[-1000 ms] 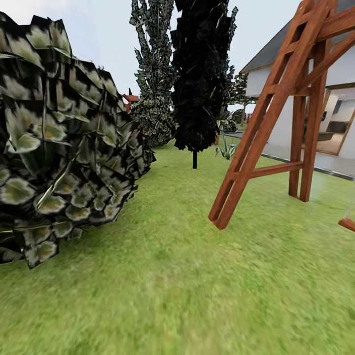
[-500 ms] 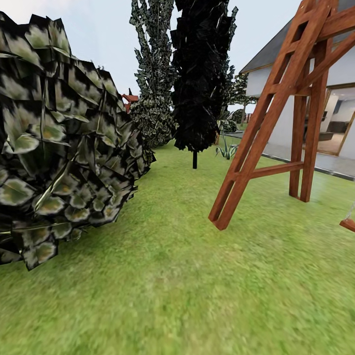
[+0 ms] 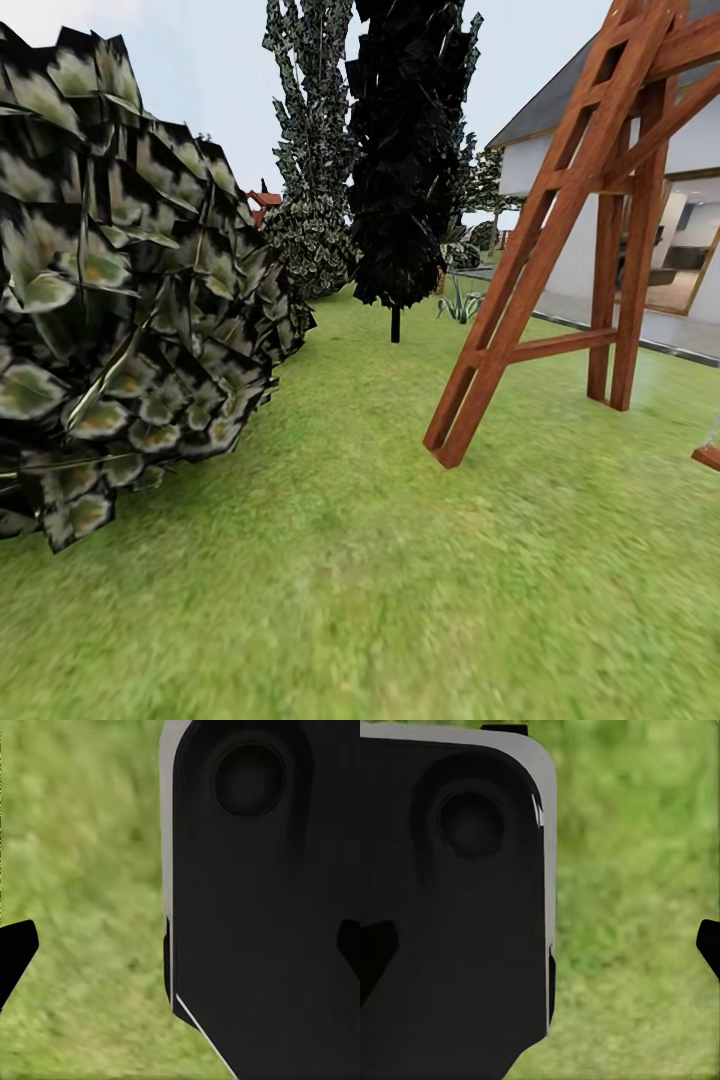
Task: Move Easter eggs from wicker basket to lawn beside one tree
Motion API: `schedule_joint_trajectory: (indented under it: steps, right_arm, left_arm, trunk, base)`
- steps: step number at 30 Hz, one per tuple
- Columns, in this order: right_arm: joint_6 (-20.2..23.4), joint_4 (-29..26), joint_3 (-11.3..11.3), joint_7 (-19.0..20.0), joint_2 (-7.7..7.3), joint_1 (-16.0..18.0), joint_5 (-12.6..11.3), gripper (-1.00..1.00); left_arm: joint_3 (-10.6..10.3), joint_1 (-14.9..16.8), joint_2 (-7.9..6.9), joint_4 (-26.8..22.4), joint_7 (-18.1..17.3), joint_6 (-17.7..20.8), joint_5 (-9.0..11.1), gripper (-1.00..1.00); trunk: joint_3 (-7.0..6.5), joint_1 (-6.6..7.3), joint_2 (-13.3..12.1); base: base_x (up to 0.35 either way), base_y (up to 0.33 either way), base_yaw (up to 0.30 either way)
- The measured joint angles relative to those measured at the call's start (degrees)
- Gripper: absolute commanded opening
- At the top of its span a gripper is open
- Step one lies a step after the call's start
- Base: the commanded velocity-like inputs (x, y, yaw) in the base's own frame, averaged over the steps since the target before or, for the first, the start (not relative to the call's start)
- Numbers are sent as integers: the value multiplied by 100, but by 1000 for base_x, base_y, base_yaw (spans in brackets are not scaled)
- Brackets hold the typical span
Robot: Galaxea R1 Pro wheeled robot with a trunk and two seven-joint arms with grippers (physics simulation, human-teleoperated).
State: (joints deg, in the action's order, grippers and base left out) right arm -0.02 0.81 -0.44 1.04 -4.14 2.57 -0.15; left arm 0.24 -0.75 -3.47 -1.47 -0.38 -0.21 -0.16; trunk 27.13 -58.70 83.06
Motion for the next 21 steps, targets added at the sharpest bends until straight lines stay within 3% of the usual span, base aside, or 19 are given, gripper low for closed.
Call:
schedule_joint_trajectory:
  steps: [14,21]
  right_arm:
    - [20,58,2,-1,8,-1,-1,100]
    - [1,155,4,12,10,-2,0,100]
  left_arm:
    - [0,0,5,0,-2,5,0,100]
    - [0,0,5,0,4,5,0,100]
  trunk:
    - [0,1,0]
    - [-2,1,0]
  base:
    - [335,0,-2]
    - [344,0,-204]
